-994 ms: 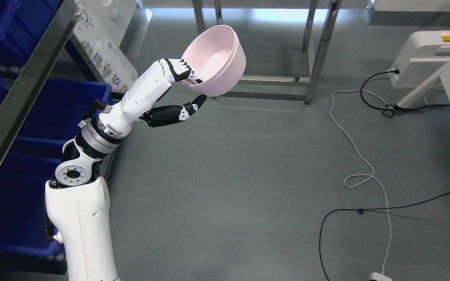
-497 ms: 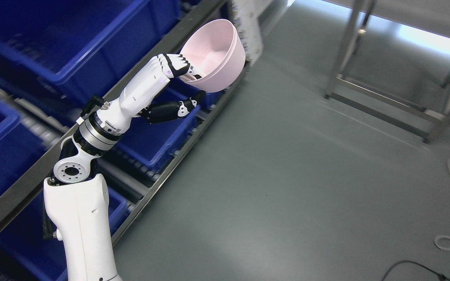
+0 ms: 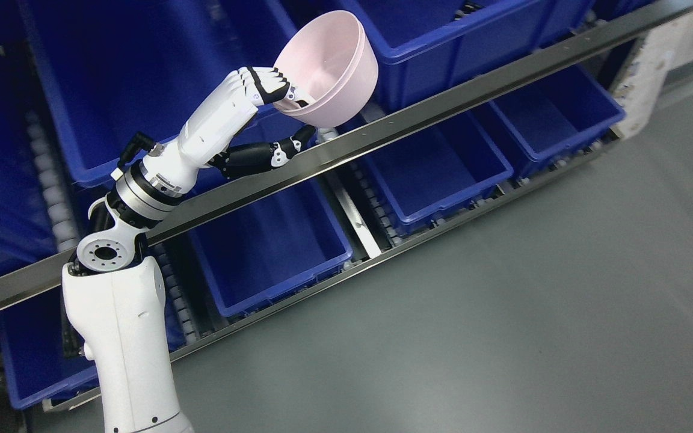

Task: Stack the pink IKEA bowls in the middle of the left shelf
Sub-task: 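Hold the bowls up while the robot turns toward the blue bin shelf, then lower the stacked bowls into the middle blue bin and open the left hand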

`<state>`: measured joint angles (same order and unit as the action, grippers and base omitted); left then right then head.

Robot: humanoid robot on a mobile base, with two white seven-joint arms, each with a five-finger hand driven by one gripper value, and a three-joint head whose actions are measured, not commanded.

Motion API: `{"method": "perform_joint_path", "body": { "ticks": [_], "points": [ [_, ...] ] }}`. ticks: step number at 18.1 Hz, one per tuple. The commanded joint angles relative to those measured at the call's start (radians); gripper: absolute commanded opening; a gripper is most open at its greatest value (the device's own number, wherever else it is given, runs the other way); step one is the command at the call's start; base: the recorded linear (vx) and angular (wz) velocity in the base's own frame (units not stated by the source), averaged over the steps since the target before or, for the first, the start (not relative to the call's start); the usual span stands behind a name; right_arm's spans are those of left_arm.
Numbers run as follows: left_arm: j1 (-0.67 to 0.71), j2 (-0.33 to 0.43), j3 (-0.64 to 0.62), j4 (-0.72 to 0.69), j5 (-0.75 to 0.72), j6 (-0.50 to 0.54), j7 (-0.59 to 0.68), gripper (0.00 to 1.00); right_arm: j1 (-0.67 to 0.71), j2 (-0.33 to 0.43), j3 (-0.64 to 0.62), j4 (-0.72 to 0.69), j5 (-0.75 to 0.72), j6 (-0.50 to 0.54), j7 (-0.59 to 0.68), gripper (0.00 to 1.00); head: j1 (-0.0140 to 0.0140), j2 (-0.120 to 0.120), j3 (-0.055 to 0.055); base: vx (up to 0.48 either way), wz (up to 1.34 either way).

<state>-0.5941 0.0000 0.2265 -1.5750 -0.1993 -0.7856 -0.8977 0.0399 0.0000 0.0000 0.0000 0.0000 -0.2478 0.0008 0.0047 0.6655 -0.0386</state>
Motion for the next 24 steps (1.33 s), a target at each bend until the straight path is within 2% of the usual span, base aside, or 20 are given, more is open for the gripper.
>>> {"method": "perform_joint_path", "body": {
  "ticks": [1,6,9,12,16,20,24],
  "points": [
    [-0.075,0.017,-0.004,0.003,-0.002,0.002,-0.001,0.02,0.000,-0.017,-0.005,-0.017,-0.002,0.001,-0.001,1.00,0.0000,0.000,0.000,0.058,0.68],
    [-0.133,0.017,-0.009,0.007,-0.012,0.078,-0.004,0.02,0.000,-0.017,-0.005,-0.017,-0.002,0.001,-0.001,1.00,0.0000,0.000,0.000,0.081,0.56],
    [-0.154,0.017,-0.009,0.036,-0.014,0.089,-0.010,0.02,0.000,-0.017,-0.005,-0.017,-0.002,0.001,-0.001,1.00,0.0000,0.000,0.000,0.087,0.39],
    [-0.199,0.083,-0.016,0.097,-0.040,0.109,-0.013,0.02,0.000,-0.017,-0.005,-0.017,-0.002,0.001,-0.001,1.00,0.0000,0.000,0.000,0.089,0.23],
    [-0.295,0.101,-0.145,0.234,-0.081,0.166,-0.027,0.02,0.000,-0.017,-0.005,-0.017,-0.002,0.001,-0.001,1.00,0.0000,0.000,0.000,0.057,0.11],
    [-0.293,0.101,-0.211,0.294,-0.141,0.327,-0.029,0.02,0.000,-0.017,-0.005,-0.017,-0.002,0.001,-0.001,1.00,0.0000,0.000,0.000,0.010,0.01],
    [-0.247,0.092,-0.233,0.317,-0.209,0.350,-0.043,0.03,0.000,-0.017,-0.005,-0.017,-0.002,0.001,-0.001,1.00,0.0000,0.000,0.000,0.000,0.00]
  ]
}}
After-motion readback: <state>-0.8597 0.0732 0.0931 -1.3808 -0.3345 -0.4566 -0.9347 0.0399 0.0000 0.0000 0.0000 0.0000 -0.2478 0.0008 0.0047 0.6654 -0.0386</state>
